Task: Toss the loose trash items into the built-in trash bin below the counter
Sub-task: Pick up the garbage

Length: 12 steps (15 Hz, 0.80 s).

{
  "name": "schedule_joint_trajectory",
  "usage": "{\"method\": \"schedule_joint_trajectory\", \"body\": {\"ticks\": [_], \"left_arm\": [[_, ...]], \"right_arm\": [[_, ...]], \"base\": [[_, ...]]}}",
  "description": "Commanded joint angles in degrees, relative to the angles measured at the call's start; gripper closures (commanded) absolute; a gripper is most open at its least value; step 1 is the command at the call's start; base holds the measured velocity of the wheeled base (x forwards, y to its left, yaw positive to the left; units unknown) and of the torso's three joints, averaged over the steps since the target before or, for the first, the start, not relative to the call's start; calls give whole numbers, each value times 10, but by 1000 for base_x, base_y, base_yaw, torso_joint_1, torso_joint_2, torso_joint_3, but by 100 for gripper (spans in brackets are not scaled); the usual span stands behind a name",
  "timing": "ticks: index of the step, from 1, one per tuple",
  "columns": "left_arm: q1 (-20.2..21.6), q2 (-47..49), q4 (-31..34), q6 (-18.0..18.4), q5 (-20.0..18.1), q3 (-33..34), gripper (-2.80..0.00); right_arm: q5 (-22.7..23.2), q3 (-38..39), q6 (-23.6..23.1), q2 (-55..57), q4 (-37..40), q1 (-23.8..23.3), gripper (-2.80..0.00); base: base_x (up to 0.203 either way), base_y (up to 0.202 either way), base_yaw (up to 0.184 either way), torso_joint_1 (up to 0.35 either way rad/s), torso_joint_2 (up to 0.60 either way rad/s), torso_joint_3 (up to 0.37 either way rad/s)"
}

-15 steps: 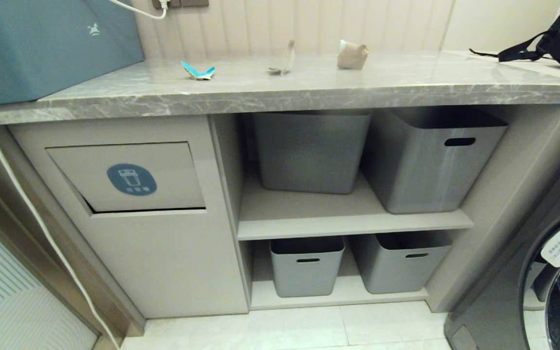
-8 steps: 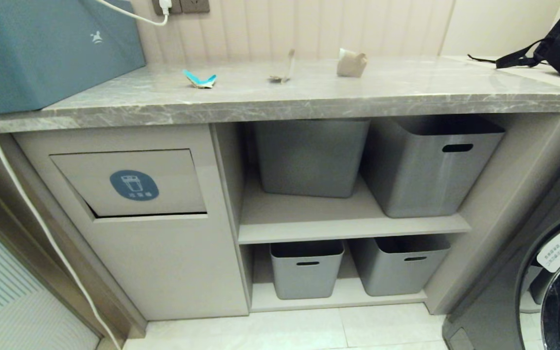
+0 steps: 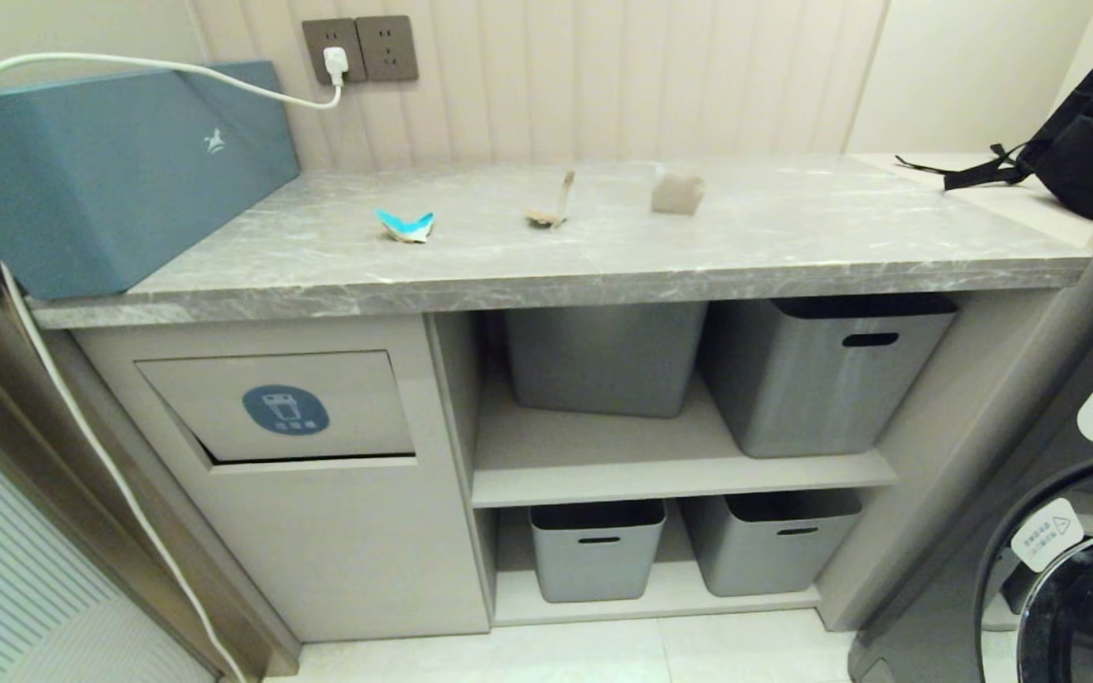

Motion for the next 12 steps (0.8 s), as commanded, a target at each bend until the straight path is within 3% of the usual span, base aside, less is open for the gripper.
{"method": "schedule_joint_trajectory", "body": {"ticks": [1, 12], "left_arm": [[0, -1, 1, 0, 1, -1, 0], [0, -1, 1, 0, 1, -1, 0]], "right_arm": [[0, 0, 0, 0, 0, 0, 0], [0, 0, 1, 0, 0, 0, 0]], "base": [[0, 0, 0, 182, -468, -282], [0, 0, 0, 214, -491, -283]]}}
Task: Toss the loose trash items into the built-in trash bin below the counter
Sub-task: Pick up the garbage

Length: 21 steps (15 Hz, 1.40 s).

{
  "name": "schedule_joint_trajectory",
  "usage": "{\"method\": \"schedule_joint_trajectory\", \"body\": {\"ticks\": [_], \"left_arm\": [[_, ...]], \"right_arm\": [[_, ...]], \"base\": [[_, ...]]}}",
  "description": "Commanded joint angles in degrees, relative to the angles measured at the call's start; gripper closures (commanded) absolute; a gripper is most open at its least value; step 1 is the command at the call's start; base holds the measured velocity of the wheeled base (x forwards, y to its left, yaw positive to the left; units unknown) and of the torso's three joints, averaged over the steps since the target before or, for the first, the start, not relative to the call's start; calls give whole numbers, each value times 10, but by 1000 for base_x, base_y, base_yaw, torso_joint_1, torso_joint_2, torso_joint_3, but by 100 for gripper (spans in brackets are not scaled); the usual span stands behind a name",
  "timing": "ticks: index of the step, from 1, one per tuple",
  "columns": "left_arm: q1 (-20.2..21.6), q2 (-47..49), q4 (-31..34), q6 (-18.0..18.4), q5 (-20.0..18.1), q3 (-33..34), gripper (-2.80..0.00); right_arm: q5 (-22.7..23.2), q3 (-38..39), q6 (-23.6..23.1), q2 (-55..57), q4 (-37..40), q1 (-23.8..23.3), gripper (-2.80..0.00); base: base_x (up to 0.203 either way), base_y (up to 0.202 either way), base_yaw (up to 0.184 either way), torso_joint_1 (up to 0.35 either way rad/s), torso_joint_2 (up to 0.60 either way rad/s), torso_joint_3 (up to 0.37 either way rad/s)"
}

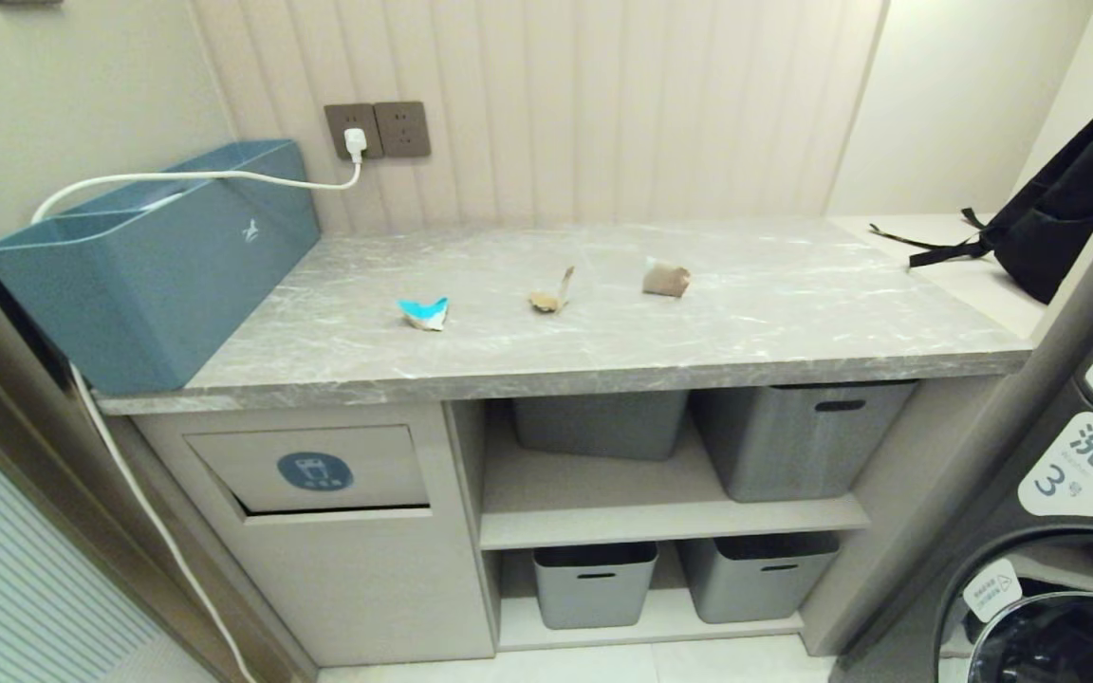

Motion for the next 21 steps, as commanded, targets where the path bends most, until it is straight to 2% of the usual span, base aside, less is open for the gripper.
{"method": "schedule_joint_trajectory", "body": {"ticks": [1, 10, 16, 17, 19, 21], "left_arm": [[0, -1, 0, 0, 0, 0, 0], [0, -1, 0, 0, 0, 0, 0], [0, -2, 0, 8, -5, 0, 0], [0, -1, 0, 23, -13, -7, 0], [0, 27, 2, 33, -49, -61, 0], [-7, 121, -1, 28, -116, -124, 0]], "right_arm": [[1, 0, -3, 0, -1, 0, 0], [1, 0, -1, 0, 0, 0, 0], [3, 0, -3, 0, 0, 0, 0], [2, 0, -3, 0, 0, 0, 0], [0, 0, 2, 0, 0, 0, 0], [0, 0, 2, 0, -1, 0, 0]], "base": [[0, 0, 0, 232, -515, -290], [0, 0, 0, 262, -565, -300], [0, 0, 0, 50, -102, -54], [0, 0, 0, 0, 0, 0], [0, 0, 0, 0, 0, 0], [0, 0, 0, 0, 0, 0]]}}
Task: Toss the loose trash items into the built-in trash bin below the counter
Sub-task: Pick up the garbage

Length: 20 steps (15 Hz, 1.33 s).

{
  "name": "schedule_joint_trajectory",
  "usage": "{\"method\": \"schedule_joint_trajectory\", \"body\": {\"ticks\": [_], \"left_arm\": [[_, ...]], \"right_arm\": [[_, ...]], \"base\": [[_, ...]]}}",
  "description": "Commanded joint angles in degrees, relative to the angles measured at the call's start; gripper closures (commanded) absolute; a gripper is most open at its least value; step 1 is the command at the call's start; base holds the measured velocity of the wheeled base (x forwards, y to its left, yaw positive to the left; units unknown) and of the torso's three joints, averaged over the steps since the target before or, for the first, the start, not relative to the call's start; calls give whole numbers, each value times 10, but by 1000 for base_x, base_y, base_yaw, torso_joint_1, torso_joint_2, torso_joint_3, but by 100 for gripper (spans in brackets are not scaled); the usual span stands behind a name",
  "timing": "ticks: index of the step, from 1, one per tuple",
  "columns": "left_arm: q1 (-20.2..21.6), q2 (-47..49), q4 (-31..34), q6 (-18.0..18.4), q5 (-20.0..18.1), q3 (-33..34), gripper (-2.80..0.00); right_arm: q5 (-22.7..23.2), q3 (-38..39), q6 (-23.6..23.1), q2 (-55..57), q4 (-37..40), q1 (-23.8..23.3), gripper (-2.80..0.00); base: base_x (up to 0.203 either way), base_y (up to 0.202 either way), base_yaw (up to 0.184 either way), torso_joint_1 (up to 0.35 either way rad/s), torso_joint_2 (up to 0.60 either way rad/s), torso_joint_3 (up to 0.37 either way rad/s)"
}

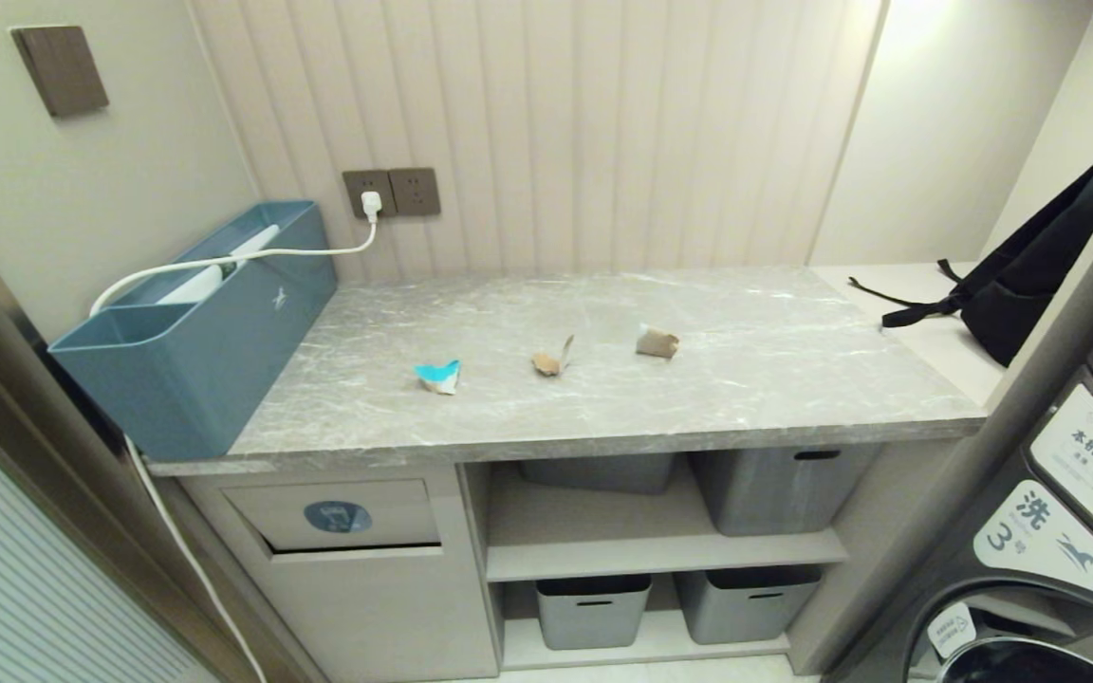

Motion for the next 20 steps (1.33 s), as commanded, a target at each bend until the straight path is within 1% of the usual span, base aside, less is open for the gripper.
{"method": "schedule_joint_trajectory", "body": {"ticks": [1, 2, 4, 5, 7, 8, 10, 11, 12, 14, 15, 17, 19, 20], "left_arm": [[-9, 118, -2, -3, -51, -63, 0], [-14, 176, -3, -8, -76, -97, -280], [-24, 300, -26, -20, -114, -161, -280], [-27, 362, -56, -29, -129, -186, -280], [-32, 481, -107, -61, -148, -224, -280], [-41, 540, -125, -93, -155, -240, -280], [-56, 637, -145, -184, -158, -277, -280], [-59, 687, -148, -215, -149, -300, -280], [-62, 739, -148, -235, -126, -327, -280], [-65, 830, -148, -255, -85, -383, -280], [-66, 873, -147, -261, -71, -413, -280], [-66, 954, -148, -263, -43, -475, -280], [-66, 1034, -148, -245, -20, -548, -280], [-67, 1071, -148, -224, -13, -580, -280]], "right_arm": [[0, -1, 0, 0, 0, 0, 0], [1, 0, -1, 0, 0, 0, 0], [0, 0, 0, 0, 0, 0, 0], [0, 0, 0, 0, 0, 0, 0], [0, 0, 0, 0, 0, 0, 0], [0, 0, 0, 0, 0, 0, 0], [0, 0, 0, 0, 0, 0, 0], [0, 0, 0, 0, 0, 0, 0], [0, 0, 0, 0, 0, 0, 0], [0, 0, 0, 0, 0, 0, 0], [0, 0, 0, 0, 0, 0, 0], [1, 0, 0, 0, 0, 0, 0], [0, 0, 0, 0, 0, 0, 0], [0, 0, 0, 0, 0, 0, 0]], "base": [[0, 0, 0, 0, 0, 0], [0, 0, 0, 0, 0, 0], [0, 0, 0, 0, 0, 0], [0, 0, 0, 0, 0, 0], [0, 0, 0, 0, 0, 0], [0, 0, 0, 0, 0, 0], [0, 0, 0, 0, 0, 0], [0, 0, 0, 0, 0, 0], [0, 0, 0, 0, 0, 0], [0, 0, 0, 0, 0, 0], [0, 0, 0, 0, 0, 0], [0, 0, 0, 0, 0, 0], [0, 0, 0, 0, 0, 0], [0, 0, 0, 0, 0, 0]]}}
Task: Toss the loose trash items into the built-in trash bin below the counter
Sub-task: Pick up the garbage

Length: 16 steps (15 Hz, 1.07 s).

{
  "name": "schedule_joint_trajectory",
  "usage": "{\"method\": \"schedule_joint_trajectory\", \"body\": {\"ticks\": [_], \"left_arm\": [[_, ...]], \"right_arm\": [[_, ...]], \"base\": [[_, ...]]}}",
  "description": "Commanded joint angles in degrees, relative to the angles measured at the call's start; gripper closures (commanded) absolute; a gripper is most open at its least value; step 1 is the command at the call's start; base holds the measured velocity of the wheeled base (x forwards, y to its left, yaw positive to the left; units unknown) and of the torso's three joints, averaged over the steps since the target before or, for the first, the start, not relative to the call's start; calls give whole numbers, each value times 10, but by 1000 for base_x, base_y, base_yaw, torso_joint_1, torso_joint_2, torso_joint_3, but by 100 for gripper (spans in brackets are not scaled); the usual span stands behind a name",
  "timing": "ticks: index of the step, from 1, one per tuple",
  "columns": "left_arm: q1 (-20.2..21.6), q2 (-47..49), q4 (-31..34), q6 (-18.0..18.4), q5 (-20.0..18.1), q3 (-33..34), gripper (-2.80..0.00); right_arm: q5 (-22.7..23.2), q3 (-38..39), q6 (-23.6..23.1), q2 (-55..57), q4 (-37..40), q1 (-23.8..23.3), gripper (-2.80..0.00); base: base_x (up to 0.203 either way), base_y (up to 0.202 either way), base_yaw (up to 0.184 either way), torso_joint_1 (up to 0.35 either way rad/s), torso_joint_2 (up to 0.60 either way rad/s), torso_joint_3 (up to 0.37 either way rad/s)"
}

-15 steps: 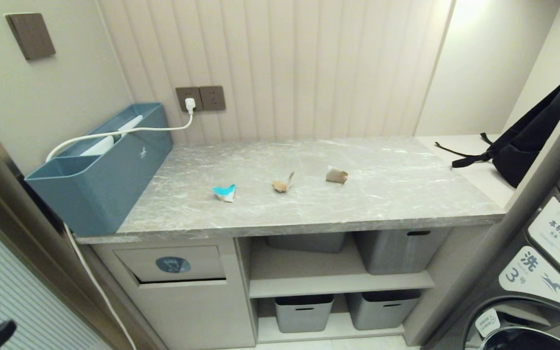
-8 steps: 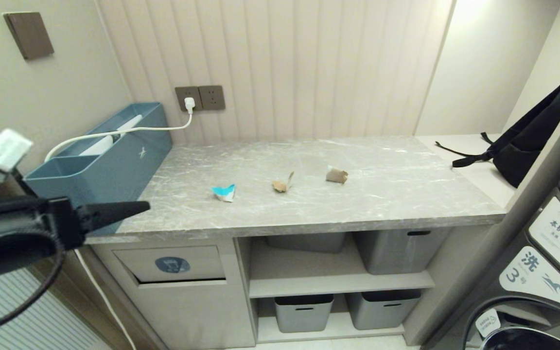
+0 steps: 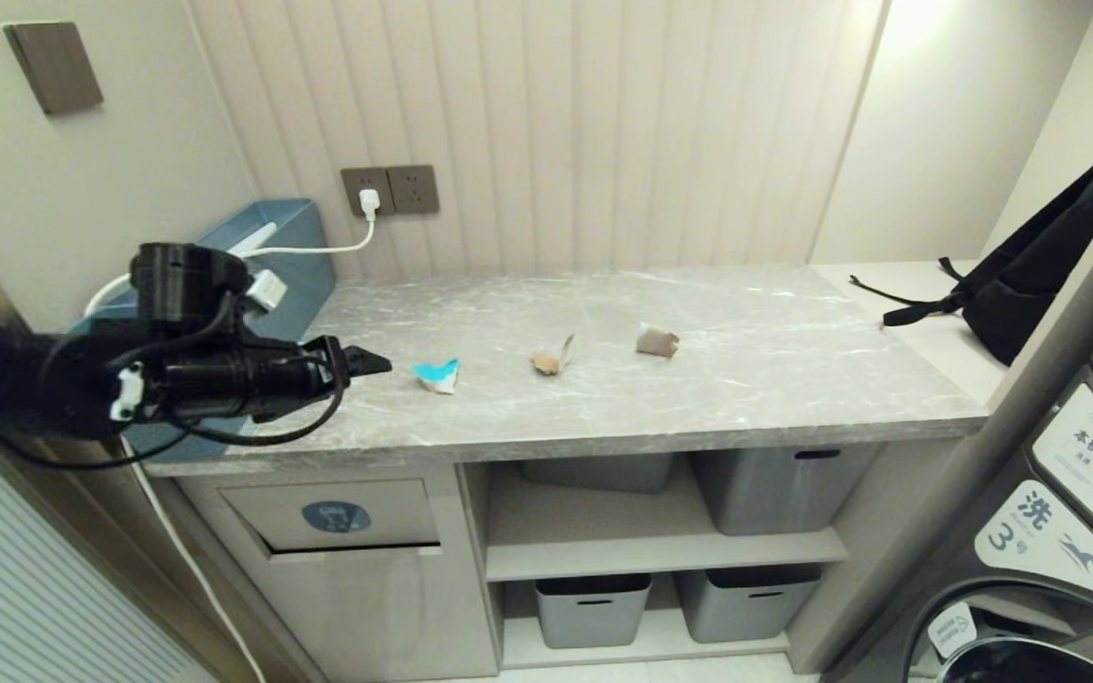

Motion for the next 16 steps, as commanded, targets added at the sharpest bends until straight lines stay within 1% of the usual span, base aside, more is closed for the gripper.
{"method": "schedule_joint_trajectory", "body": {"ticks": [1, 2, 4, 5, 7, 9, 10, 12, 16], "left_arm": [[-1, 104, -1, 20, 6, -53, -280], [-1, 136, -3, 31, 19, -85, -280], [-4, 194, -5, 39, 55, -160, -280], [-8, 210, -6, 39, 62, -183, -280], [-20, 239, -17, 35, 64, -217, -280], [-29, 260, -56, 23, 62, -227, -280], [-31, 272, -64, 22, 58, -234, -280], [-37, 291, -70, 22, 58, -261, -280], [-40, 311, -79, 23, 62, -290, -280]], "right_arm": [[0, 0, 0, 0, 0, 0, 0], [0, 0, 0, 0, 0, 0, 0], [0, 0, 0, 0, 0, 0, 0], [0, 0, 0, 0, 0, 0, 0], [0, 0, 0, 0, 0, 0, 0], [1, 0, 0, 0, 0, 0, 0], [1, 0, 0, 0, 0, 0, 0], [0, 0, 0, 0, 0, 0, 0], [0, 0, 0, 0, 0, 0, 0]], "base": [[0, 0, 0, 0, 0, 0], [0, 0, 0, 0, 0, 0], [0, 0, 0, 0, 0, 0], [0, 0, 0, 0, 0, 0], [0, 0, 0, 0, 0, 0], [0, 0, 0, 0, 0, 0], [0, 0, 0, 0, 0, 0], [0, 0, 0, 0, 0, 0], [0, 0, 0, 0, 0, 0]]}}
